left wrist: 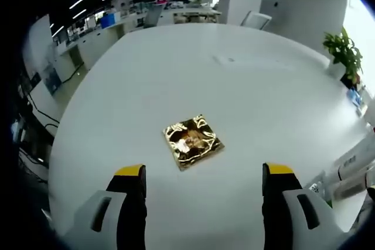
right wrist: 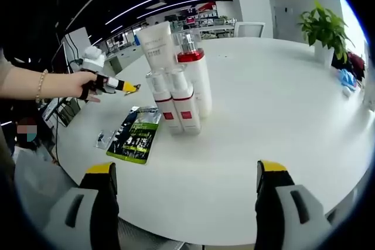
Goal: Arrange the skincare products in the storage area until every visible bottle or jar stands upright without overlapping.
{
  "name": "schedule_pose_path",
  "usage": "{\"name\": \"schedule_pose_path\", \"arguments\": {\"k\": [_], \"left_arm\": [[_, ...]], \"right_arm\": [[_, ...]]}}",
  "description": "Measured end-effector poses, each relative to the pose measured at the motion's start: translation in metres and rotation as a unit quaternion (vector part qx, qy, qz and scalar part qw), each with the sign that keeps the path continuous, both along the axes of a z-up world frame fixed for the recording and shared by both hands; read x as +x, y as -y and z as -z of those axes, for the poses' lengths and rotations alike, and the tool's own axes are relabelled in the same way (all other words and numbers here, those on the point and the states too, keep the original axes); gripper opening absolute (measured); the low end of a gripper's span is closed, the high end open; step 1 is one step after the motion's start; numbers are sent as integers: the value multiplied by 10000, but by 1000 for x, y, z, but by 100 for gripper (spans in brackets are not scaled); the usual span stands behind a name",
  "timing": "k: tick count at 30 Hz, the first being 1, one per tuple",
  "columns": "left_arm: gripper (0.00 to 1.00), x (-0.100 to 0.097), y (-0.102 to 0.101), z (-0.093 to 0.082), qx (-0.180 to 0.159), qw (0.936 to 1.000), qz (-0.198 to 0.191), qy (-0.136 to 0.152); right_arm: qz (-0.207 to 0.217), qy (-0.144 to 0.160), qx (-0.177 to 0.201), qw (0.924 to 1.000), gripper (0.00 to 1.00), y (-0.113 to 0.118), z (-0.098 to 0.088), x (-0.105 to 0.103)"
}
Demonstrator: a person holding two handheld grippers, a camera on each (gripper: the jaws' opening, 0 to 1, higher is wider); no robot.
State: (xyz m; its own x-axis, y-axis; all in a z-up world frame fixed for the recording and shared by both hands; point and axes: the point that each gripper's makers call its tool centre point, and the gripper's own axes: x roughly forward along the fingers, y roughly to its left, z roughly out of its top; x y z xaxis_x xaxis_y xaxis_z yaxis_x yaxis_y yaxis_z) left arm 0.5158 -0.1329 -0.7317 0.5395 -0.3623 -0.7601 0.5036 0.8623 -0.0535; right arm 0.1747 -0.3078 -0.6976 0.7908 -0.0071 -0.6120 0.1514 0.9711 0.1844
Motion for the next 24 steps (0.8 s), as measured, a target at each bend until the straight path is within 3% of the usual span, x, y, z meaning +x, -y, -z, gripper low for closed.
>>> {"name": "schedule_pose_path", "arguments": {"k": [10, 16, 24], "left_arm": [[72, 37, 4, 11, 152, 9995, -268, 17], [67, 37, 4, 20, 301, 9992, -262, -57], [63, 34, 5, 16, 241, 9995, -207, 9]], "right_arm": [[13, -155, -16, 9999, 100, 4, 6, -4], [29, -187, -8, 9998, 100, 4, 8, -5], [31, -207, 18, 9998, 100, 1, 9, -7]]}}
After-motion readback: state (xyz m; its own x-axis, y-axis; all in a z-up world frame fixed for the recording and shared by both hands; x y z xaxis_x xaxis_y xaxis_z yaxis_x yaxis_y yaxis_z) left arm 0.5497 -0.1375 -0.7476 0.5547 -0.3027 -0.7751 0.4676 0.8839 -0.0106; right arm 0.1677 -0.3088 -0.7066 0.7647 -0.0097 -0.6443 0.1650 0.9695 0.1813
